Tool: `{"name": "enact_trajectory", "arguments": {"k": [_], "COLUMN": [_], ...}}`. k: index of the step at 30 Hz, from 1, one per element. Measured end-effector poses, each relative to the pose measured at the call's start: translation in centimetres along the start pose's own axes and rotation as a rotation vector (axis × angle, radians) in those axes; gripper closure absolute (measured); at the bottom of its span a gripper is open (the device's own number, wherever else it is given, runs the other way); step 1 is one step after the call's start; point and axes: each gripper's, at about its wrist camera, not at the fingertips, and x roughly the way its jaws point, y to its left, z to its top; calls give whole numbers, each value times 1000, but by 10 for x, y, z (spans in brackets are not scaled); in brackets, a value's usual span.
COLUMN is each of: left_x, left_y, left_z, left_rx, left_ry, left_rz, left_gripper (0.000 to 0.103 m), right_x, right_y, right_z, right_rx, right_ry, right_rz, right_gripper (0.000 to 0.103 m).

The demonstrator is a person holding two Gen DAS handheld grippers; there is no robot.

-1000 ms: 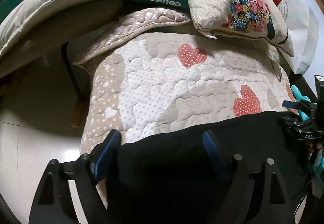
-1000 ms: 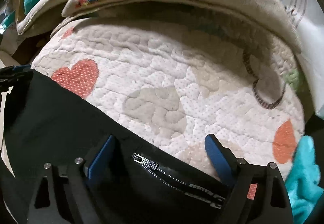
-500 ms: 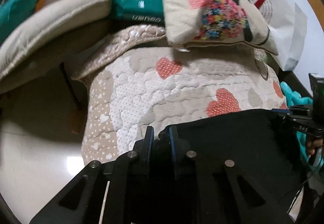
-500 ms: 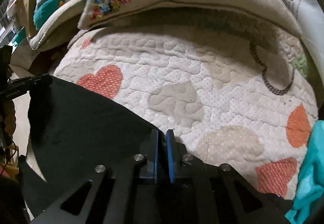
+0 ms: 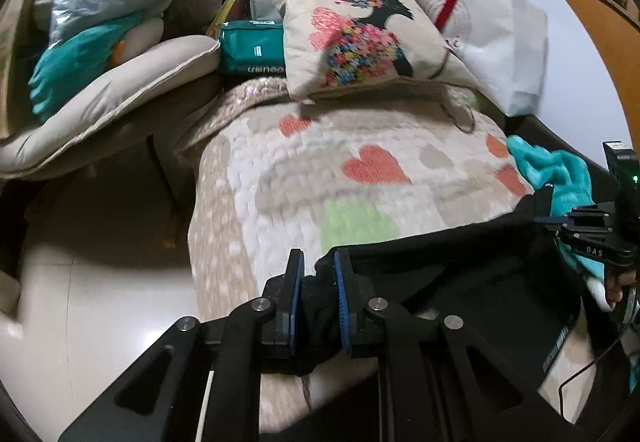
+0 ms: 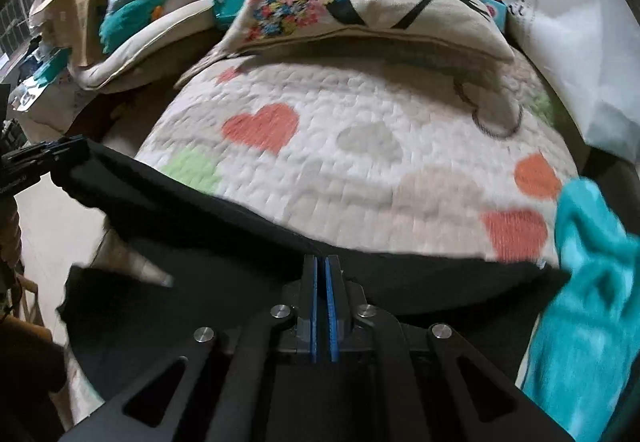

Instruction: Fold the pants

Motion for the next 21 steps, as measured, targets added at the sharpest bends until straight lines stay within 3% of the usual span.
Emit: {"name": "enact_trajectory", "arguments": {"k": [5,11,14,18,20,21], "left_x": [-27,-32,-30,-36,-39,-40], "left_y": [-15,-29,-36,-35,-31,-29], "left_z": [-57,-123,-145,-159,-158,-158], "left_rx": [16,45,72,53,30,20], "left_ry": [17,129,205,227,218,213], "left_rz": [29,68,80,81,77,77], "left_gripper": [88,87,87,85,84,84], "right_x": [-17,-14,-8,-20,-30,-34], "right_y": [23,31,36,34,21,12], "right_z": [-70,-143,-161,-159,-156,-155], "right_rx": [27,118,136,177,248,289], "right_ry": [55,160,214,172,122,99], "right_rz": [6,39,70,86,102,111], "right_gripper": [102,102,102,101,96,85]}}
